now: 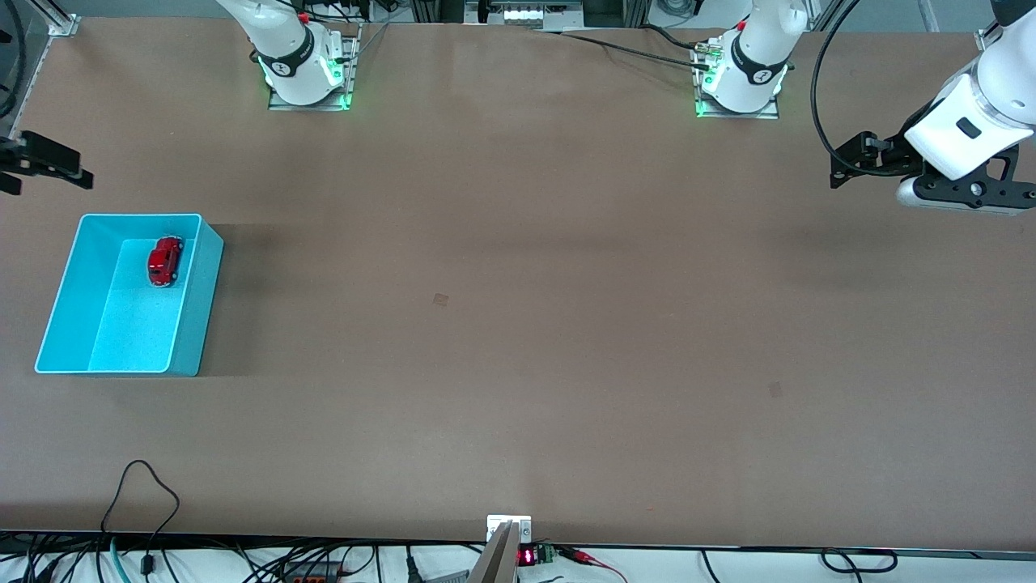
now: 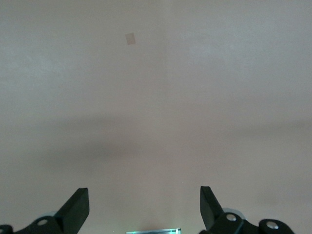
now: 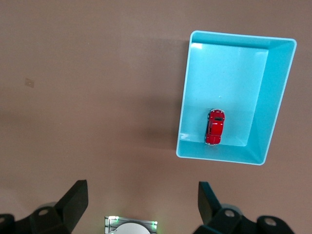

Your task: Wind red beetle toy and store in blue box

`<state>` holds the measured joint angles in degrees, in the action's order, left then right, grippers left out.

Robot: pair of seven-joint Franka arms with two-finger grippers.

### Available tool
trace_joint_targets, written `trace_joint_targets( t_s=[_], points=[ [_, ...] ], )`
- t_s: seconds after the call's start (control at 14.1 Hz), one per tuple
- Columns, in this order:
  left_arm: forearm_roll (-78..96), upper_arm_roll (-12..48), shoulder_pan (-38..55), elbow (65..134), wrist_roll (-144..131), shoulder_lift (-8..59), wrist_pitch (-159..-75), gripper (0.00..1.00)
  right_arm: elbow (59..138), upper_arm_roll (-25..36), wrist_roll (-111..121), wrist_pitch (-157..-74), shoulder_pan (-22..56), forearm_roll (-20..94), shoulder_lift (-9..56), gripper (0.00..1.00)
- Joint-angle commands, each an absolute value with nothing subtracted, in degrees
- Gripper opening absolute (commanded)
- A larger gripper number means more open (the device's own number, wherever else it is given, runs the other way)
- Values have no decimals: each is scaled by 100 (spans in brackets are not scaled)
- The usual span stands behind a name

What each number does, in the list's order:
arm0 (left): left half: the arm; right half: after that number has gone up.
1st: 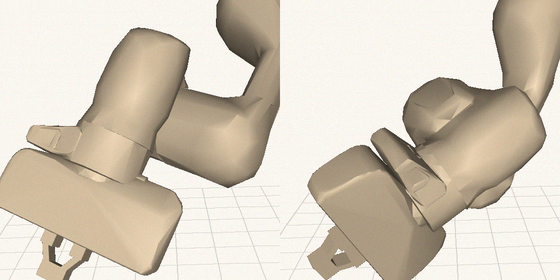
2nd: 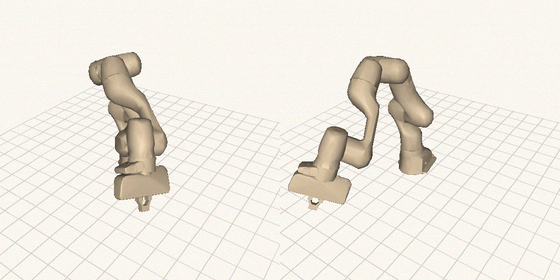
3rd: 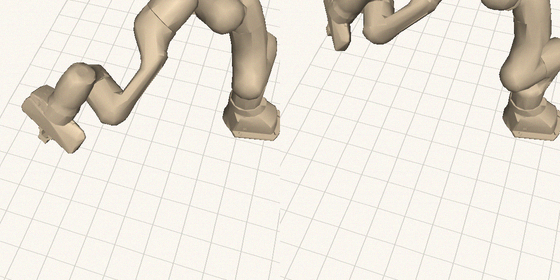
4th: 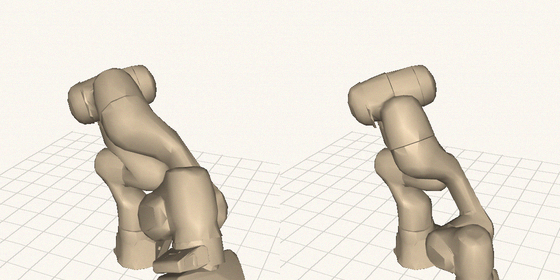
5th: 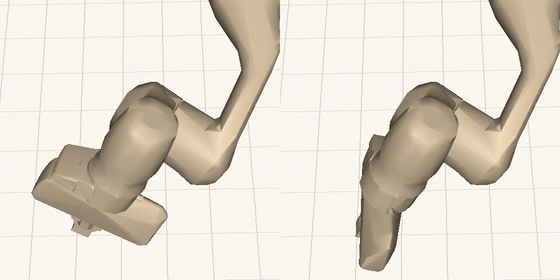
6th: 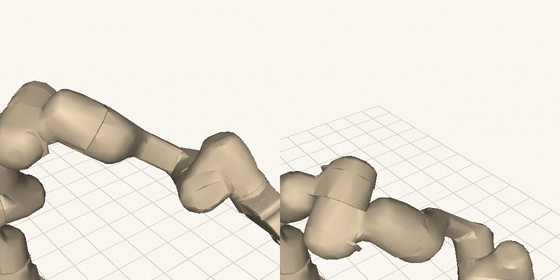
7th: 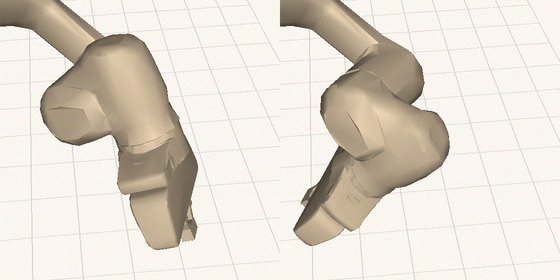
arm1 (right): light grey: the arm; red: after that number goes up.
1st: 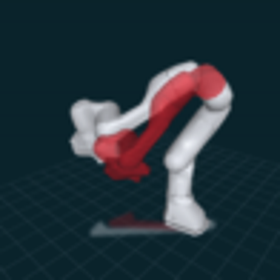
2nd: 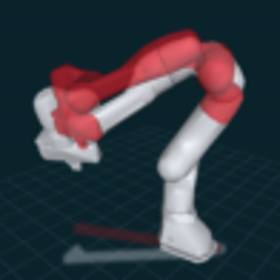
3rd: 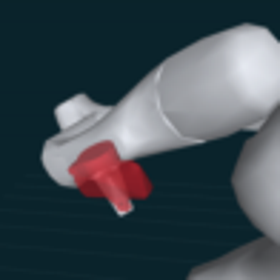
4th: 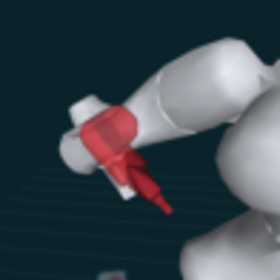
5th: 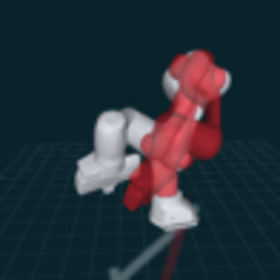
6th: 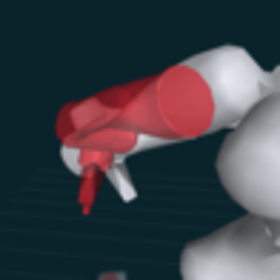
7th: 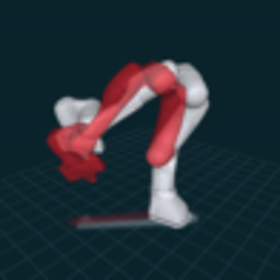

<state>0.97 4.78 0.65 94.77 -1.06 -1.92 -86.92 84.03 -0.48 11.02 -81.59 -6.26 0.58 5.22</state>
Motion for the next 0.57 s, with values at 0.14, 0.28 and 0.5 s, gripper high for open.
trace_joint_targets(
  t_s=[0.14,0.28,0.5],
  points=[
    [70,501,53,9475,-149,-246,-8631,100,8455,299,1011,-8156,-229,-18,457,100],
    [70,501,53,9483,-149,-255,-8631,100,8455,299,1011,-8156,-220,-18,466,100],
    [70,501,53,9475,-149,-255,-8631,100,8464,299,1019,-8147,-229,-44,457,100]
  ],
)
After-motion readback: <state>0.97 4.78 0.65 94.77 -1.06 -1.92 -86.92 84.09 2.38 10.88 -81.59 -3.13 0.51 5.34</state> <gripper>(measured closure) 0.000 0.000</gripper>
